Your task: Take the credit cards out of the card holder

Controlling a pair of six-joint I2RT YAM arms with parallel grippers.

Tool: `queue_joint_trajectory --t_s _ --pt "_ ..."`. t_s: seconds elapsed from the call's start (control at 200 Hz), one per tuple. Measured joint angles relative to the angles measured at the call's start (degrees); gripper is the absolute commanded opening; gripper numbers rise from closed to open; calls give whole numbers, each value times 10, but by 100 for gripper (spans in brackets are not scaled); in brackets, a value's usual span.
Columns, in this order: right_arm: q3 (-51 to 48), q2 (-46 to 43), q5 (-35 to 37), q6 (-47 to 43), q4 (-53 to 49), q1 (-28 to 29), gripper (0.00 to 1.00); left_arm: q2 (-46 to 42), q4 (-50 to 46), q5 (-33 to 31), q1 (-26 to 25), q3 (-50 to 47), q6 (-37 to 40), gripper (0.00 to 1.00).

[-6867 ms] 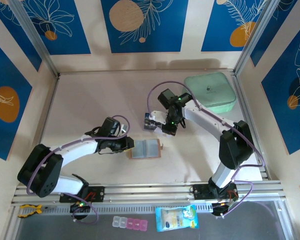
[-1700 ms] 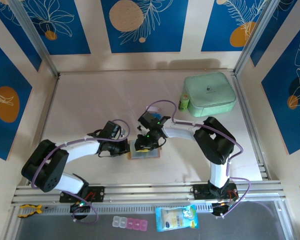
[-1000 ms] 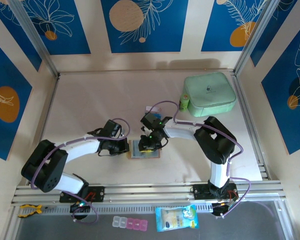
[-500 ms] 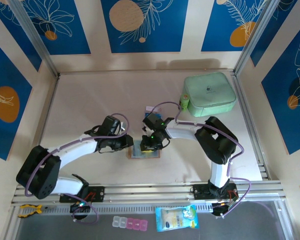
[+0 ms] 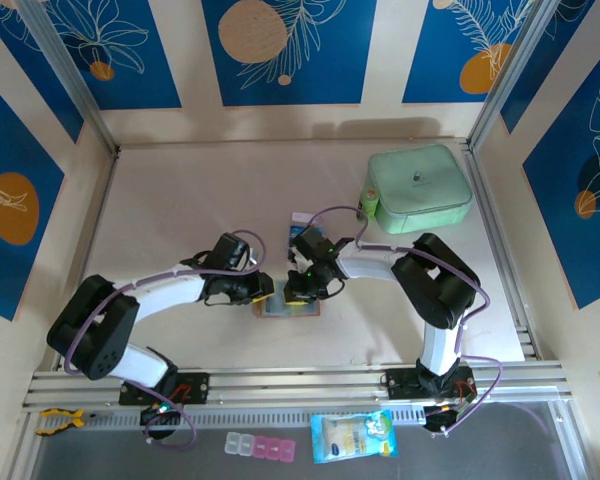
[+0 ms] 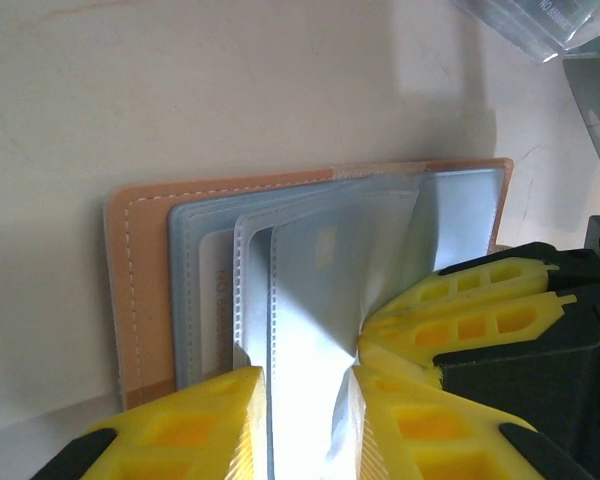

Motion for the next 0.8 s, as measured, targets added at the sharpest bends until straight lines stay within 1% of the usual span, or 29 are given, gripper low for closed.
queue_joint_trajectory --t_s 0.36,0.6,0.8 --pt "-27 -1 -42 10 45 -17 13 11 2 0 -2 0 -2 30" --pt "-29 -2 -48 13 50 -19 13 17 18 4 -8 1 -11 24" --pt "-30 -5 -48 17 52 -18 15 24 28 7 -13 1 -13 23"
